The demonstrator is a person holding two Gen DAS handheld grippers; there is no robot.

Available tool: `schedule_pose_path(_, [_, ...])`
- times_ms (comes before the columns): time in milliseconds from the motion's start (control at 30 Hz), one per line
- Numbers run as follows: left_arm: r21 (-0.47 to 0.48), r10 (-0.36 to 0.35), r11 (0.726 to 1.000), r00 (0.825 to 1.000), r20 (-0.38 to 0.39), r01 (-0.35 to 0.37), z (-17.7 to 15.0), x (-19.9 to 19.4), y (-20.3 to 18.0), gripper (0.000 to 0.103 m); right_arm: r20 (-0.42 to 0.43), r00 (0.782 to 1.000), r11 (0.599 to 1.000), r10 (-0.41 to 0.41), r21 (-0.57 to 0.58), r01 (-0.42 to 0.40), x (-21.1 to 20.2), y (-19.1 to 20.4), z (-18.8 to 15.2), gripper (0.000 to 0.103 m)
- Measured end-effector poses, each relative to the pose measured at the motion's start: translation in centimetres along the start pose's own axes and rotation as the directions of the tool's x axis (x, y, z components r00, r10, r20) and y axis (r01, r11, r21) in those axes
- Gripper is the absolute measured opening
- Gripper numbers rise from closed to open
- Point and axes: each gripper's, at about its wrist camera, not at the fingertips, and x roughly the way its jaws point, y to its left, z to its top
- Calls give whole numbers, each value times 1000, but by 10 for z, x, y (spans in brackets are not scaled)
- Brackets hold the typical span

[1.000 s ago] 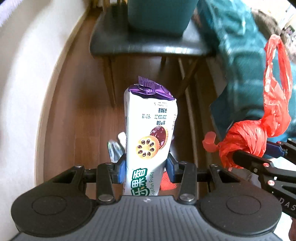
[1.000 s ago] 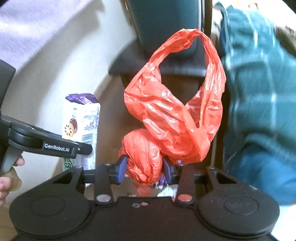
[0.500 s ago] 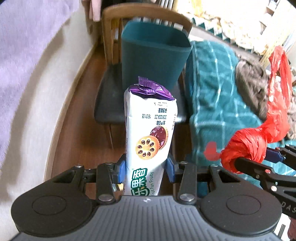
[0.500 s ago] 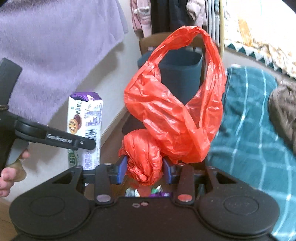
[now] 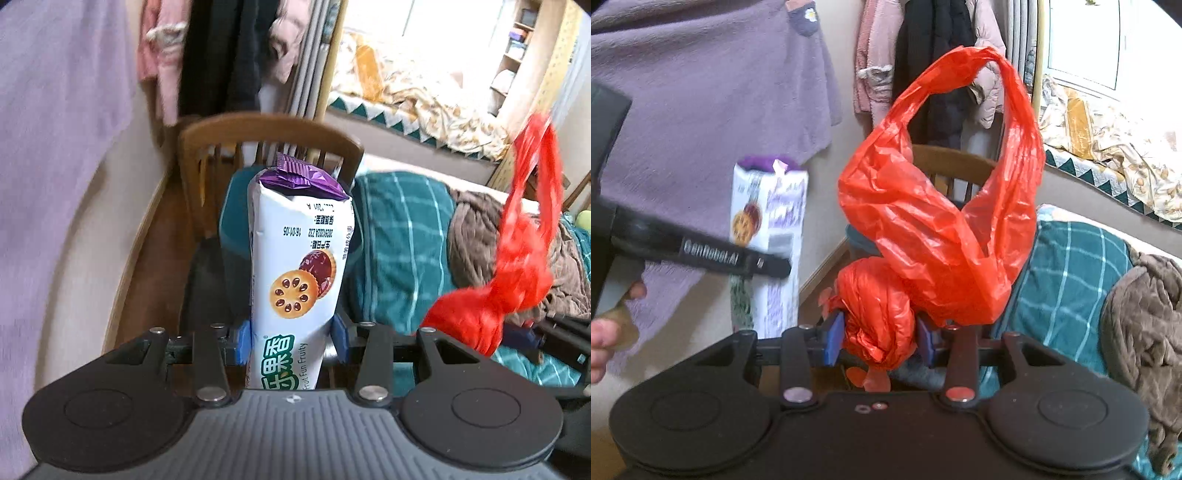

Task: Collect trash
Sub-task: 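Lift the biscuit box with the left tool while the right tool lifts the red bag toward the wastebasket, then open both tools over the teal wastebasket to drop the box and red bag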

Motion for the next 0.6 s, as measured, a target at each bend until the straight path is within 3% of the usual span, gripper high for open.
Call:
schedule_pose_path(167, [28,-52,998,999,6,52,68,42,14,41,-15,998,997,-66,31,67,51,-12,39,40])
schedule_pose_path(300, [41,-85,995,996,-16,86,104,86,22,41,-30,993,992,-117,51,119,93,-14,67,40])
schedule_pose_path(600, [89,-83,992,992,-90,91,130,175,40,41,-87,974,974,-208,75,215,182,-22,101,40])
